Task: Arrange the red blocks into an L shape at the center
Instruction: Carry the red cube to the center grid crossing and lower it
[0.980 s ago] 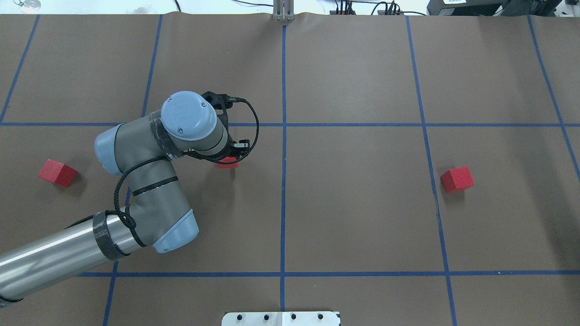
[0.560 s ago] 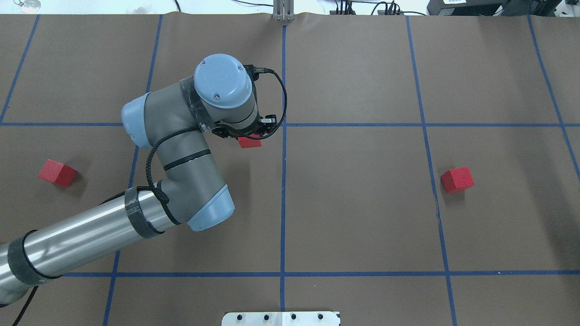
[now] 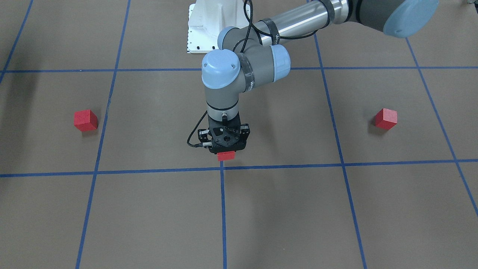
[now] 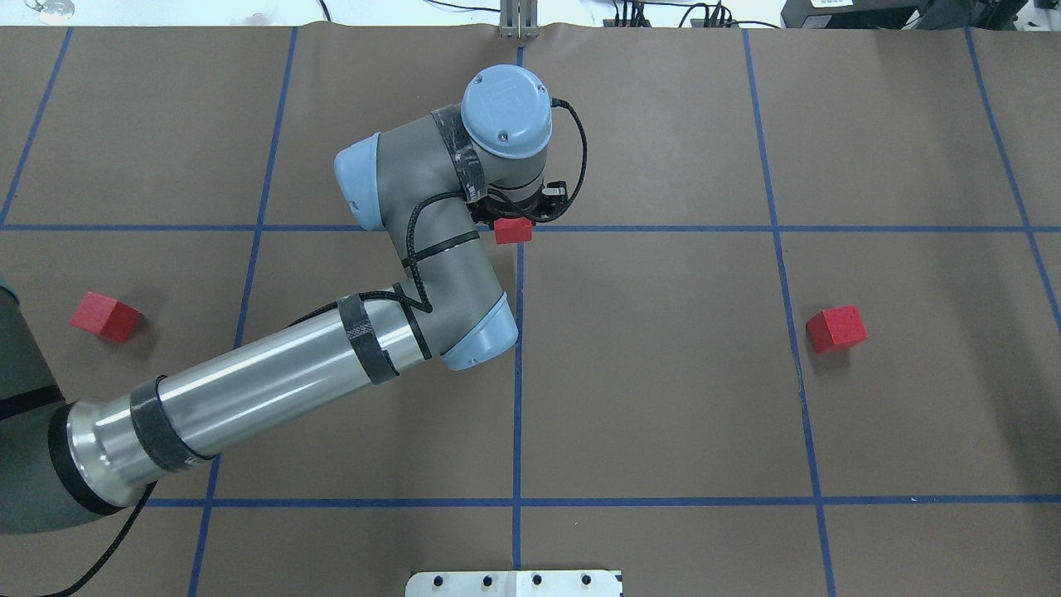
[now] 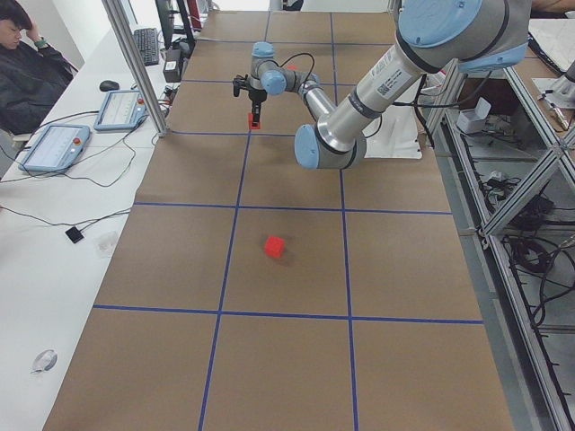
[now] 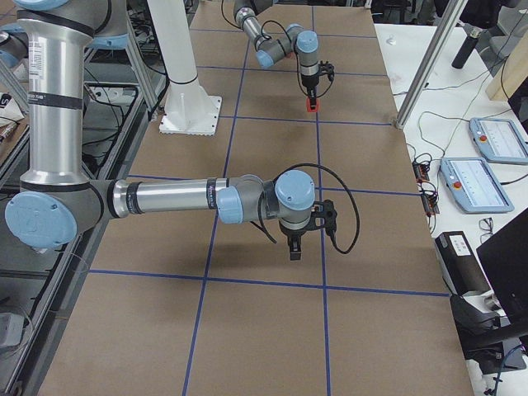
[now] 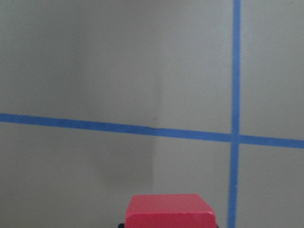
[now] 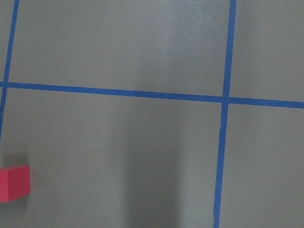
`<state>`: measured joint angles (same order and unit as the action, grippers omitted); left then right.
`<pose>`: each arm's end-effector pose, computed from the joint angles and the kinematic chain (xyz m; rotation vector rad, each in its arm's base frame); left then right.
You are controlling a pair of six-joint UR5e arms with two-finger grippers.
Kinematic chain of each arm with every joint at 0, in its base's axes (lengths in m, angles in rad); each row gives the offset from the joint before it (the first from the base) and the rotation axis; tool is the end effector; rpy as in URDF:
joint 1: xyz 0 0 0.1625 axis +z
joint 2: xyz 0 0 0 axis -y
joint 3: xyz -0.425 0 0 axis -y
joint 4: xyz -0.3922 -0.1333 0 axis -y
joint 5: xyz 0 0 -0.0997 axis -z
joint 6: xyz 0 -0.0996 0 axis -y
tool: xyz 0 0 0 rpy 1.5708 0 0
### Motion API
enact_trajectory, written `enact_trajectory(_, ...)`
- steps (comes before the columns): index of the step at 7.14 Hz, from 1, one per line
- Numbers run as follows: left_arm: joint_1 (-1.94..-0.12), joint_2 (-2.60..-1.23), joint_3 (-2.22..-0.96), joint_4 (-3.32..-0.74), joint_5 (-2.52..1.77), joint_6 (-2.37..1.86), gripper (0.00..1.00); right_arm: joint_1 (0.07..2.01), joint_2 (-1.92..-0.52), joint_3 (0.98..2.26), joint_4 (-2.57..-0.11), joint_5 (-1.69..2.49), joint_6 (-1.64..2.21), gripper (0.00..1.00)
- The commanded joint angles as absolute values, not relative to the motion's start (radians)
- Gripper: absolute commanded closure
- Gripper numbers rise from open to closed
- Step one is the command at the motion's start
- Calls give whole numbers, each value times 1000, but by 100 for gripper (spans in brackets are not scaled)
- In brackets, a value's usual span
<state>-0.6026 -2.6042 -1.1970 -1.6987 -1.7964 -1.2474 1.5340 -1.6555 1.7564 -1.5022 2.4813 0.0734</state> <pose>0.6078 -0.5529 0.1376 0.1591 0.7978 -0.1748 0.0376 -0.4645 0.5899 0.1073 -0.9154 -0.0432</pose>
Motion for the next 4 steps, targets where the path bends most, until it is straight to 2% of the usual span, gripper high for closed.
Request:
enact_trajectory(1, -600, -2608, -1122, -1779, -1796, -1246, 100, 1534, -1652, 1756, -1503, 2482, 74, 1)
enact_trajectory(4, -595, -2609, -1111, -1789, -1798, -1243, 100, 1534, -1652, 1755, -1503, 2482, 74, 1)
